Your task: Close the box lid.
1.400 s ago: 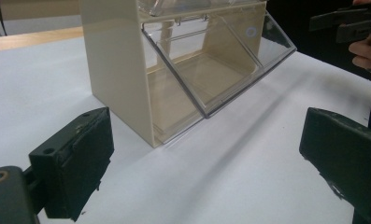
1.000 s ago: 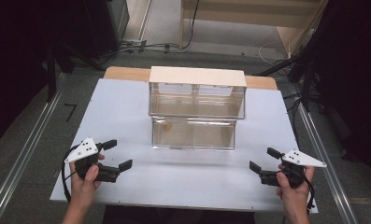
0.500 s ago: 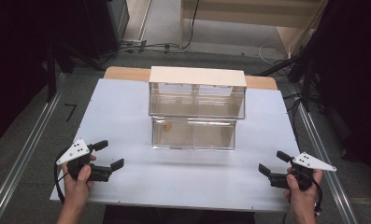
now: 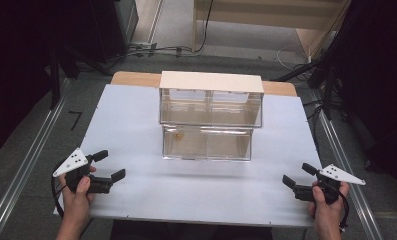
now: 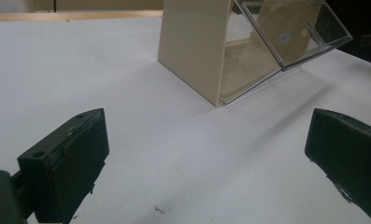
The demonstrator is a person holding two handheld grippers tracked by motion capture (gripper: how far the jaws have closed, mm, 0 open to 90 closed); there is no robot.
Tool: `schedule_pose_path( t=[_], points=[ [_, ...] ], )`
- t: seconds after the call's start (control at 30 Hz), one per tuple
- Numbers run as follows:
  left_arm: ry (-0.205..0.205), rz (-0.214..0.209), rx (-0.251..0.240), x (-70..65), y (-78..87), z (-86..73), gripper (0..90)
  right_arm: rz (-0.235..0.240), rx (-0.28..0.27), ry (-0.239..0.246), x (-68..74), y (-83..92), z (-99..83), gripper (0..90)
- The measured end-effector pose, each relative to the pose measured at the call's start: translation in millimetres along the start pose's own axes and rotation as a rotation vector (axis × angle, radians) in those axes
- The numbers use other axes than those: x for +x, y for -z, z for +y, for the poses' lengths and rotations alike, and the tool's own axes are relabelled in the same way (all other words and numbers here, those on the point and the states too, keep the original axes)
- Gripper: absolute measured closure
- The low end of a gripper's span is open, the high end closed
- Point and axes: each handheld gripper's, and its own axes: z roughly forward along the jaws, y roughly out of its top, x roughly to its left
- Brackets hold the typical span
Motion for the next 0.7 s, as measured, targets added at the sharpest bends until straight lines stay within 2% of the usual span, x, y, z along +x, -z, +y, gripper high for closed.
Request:
schedule_pose_path(
  t=[0.4, 0.53, 0.7],
  points=[
    [0.015, 0.013, -0.014, 9.0, 2.7, -6.5, 0.0, -0.024, -0.034, -0.02, -11.0, 5.2, -3.6, 0.0],
    [0.077, -0.004, -0.058, 15.6, 4.5, -14.9, 0.0, -0.019, -0.039, -0.024, -11.9, 3.3, -5.1, 0.0],
    [0.091, -0.009, -0.093, 17.9, 6.3, -17.2, 0.0, 0.004, -0.049, -0.034, -13.1, 0.5, -6.7, 0.0]
  ],
)
